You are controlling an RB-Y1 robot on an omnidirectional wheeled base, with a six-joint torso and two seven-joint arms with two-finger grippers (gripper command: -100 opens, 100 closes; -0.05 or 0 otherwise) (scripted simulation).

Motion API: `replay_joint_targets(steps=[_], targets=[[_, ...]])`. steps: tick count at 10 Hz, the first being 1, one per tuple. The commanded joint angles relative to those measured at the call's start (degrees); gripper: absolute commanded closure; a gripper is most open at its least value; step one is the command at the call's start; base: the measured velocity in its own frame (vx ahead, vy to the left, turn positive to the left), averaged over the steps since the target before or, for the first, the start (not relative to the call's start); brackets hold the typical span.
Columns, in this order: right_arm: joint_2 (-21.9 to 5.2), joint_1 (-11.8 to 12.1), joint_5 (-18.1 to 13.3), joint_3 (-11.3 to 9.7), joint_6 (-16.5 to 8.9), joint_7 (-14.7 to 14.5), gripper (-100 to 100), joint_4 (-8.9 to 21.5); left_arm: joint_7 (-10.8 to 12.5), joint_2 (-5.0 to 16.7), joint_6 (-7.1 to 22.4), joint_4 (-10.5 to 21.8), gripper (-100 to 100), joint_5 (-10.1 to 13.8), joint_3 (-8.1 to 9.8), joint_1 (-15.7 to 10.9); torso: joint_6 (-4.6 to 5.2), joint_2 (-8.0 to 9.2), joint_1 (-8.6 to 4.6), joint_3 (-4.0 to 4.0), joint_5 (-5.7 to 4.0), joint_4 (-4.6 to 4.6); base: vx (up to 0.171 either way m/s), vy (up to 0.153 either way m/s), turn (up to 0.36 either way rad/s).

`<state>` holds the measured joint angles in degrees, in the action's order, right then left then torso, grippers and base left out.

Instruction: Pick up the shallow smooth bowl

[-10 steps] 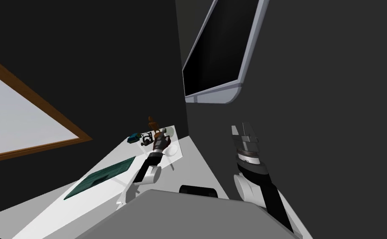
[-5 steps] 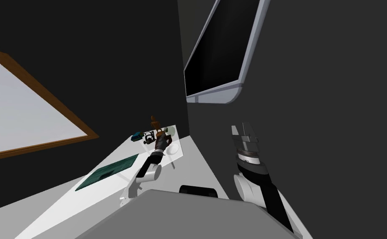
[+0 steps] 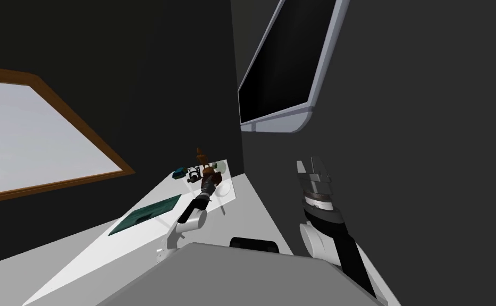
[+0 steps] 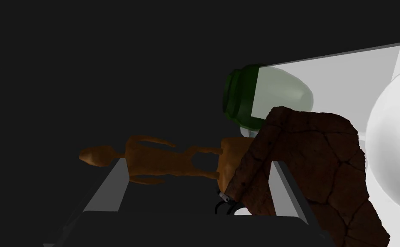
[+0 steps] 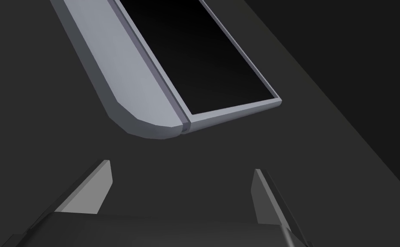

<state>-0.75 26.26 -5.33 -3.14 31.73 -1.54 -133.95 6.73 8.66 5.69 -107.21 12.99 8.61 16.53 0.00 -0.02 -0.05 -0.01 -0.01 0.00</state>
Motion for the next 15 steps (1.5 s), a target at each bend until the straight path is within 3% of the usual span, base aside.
replay_joint_targets(steps=[1, 6, 10, 15], targets=[[0.0, 0.0, 0.0, 0.0, 0.0, 0.0, 0, 0.0, 0.6, 0.1, 1.7, 1.2, -100, 0.4, 0.28, -0.5, 0.00, 0.00, 0.00, 0.00, 0.00, 0.00, 0.001, -0.011, 0.036], [0.0, 0.0, 0.0, 0.0, 0.0, 0.0, 0, 0.0, 3.5, 0.1, 9.4, 8.1, -100, 2.8, 1.59, -3.3, 0.01, -0.06, 0.01, -0.03, 0.00, -0.01, 0.015, -0.009, 0.049], [0.0, 0.0, 0.0, 0.0, 0.0, 0.0, 0, 0.0, 4.8, -0.1, 13.5, 11.5, -100, 3.8, 2.01, -4.7, 0.01, -0.17, -0.01, -0.10, 0.00, -0.03, 0.033, -0.009, 0.037], [0.0, 0.0, 0.0, 0.0, 0.0, 0.0, 0, 0.0, 7.4, -1.1, 20.7, 19.4, -100, 5.8, 2.43, -7.6, 0.01, -0.25, 0.02, -0.15, 0.00, -0.05, 0.057, -0.006, 0.043]])
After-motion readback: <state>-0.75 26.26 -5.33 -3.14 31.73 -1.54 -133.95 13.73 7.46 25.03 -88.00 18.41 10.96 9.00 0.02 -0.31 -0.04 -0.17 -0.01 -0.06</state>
